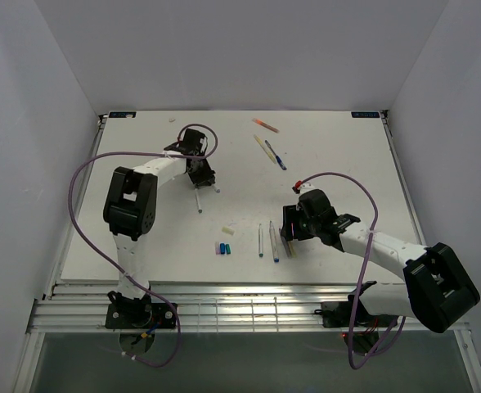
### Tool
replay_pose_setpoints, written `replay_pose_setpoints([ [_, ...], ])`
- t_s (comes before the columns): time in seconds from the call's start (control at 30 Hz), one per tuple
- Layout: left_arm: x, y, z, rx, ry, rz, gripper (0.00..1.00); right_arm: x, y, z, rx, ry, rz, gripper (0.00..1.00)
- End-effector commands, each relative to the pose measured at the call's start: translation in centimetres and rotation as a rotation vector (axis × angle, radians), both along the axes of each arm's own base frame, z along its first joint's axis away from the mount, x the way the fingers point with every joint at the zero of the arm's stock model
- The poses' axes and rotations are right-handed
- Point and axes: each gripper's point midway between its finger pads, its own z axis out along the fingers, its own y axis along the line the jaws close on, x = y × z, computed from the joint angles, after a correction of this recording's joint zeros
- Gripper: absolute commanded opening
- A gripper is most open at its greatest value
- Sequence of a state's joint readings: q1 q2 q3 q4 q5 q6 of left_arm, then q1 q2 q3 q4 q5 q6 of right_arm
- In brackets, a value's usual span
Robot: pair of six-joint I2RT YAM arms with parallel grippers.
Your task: Open the pen caps
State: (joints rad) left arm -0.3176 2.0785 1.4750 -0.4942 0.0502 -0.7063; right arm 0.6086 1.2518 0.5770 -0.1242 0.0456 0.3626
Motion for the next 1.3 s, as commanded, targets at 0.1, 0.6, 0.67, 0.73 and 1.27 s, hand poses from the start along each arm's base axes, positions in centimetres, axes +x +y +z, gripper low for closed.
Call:
replay_pose_setpoints([
  [0.1,0.4,0.1,-0.1,0.082,-0.002,-0.023,0.31,0.6,0.3,1.0,0.031,-0.044,-0.001,0.62],
  [0.6,1.2,-2.2,1.4,0.097,-0.054,-0.118,0.0,0.3,0.6,1.7,0.064,-0.044,-0.001,0.61],
  [0.67,0.6,-2.7,2.4,0.078,-0.078,-0.132,0.0,0.1,0.8,2.1,0.087,-0.048,0.0,0.61],
  [0.73,-0.1,-3.7,5.1,0.017,-0.125,-0.162,0.0,0.0,0.9,2.5,0.107,-0.048,-0.015,0.61],
  [1.27,-14.4,-8.1,18.1,-0.495,-0.454,-0.405,0.0,-1.1,7.2,11.5,0.607,-0.104,0.086,0.7],
])
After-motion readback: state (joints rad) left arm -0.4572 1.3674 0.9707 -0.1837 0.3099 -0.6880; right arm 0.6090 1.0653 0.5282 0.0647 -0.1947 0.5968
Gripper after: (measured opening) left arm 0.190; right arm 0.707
